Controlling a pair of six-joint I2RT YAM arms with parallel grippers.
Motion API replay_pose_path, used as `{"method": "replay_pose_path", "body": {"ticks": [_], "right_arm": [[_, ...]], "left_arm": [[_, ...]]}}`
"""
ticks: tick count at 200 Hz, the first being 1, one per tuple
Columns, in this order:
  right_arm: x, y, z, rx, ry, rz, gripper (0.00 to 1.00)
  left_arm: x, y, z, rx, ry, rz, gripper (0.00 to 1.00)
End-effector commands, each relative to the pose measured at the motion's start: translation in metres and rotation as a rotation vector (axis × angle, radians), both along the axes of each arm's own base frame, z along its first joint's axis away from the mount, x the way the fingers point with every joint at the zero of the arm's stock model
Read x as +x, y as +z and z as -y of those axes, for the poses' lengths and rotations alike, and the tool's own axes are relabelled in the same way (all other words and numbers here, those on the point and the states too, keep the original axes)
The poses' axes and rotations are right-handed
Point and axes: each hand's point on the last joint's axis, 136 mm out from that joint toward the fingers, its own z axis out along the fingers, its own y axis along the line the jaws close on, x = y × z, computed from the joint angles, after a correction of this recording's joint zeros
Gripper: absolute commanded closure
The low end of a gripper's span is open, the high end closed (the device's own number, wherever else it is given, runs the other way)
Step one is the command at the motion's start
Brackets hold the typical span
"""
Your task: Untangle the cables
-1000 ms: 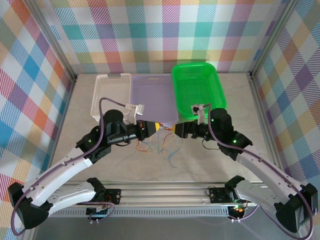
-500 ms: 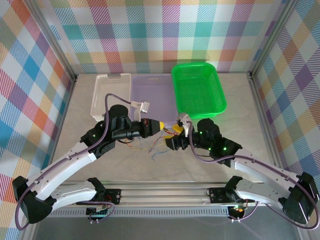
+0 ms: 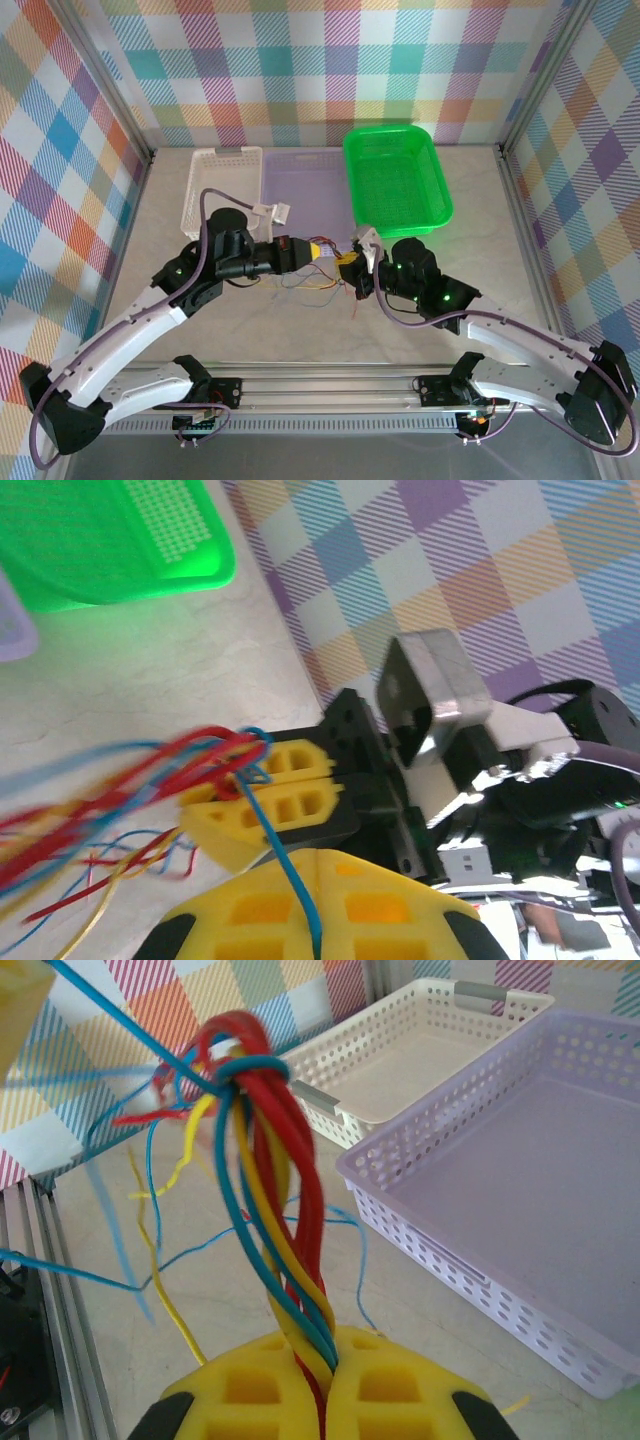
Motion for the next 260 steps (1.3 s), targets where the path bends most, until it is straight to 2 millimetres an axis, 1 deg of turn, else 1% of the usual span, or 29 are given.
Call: {"method": "replay_pose_path", "body": {"ticks": [1,51,87,113,143,161,189,210,222,245,260], "right_arm": [[0.008,-0.022,0.024,-0.074,-0.126,-0.063,1.00],[0.003,-0.051,0.046,-0.104,-0.193,-0.193,1.00],[-0.002,-0.071,0.057,-0.151,-0.210,-0.265,1.00],[0.000,-0.081,0.066,-0.154,-0.251,-0.319,1.00],[0.011,-0.097,0.092,-0.158,-0.380,-0.430,1.00],[0.015,-0.106,0.107,-0.145,-0.438,-0.513,1.00],[0.018,-0.108,0.120,-0.132,-0.500,-0.540,1.00],[0.018,-0.110,0.136,-0.119,-0.568,-0.544,1.00],[0.017,-0.109,0.144,-0.103,-0.600,-0.547,1.00],[0.013,-0.111,0.163,-0.087,-0.669,-0.556,1.00],[0.010,-0.111,0.170,-0.073,-0.691,-0.561,1.00]], "left_arm": [[-0.006,0.040,-0.026,-0.035,0.022,0.089,1.00],[-0.003,0.064,-0.056,-0.057,0.080,0.110,1.00],[-0.004,0.081,-0.065,-0.080,0.098,0.135,1.00],[-0.005,0.094,-0.071,-0.085,0.107,0.169,1.00],[-0.011,0.111,-0.081,-0.062,0.125,0.217,1.00],[-0.014,0.115,-0.084,-0.045,0.128,0.226,1.00],[-0.015,0.115,-0.092,0.000,0.163,0.238,1.00],[-0.017,0.122,-0.104,0.049,0.215,0.281,1.00],[-0.018,0.127,-0.115,0.087,0.263,0.313,1.00],[-0.017,0.136,-0.141,0.165,0.391,0.379,1.00],[-0.017,0.140,-0.156,0.187,0.468,0.406,1.00]]}}
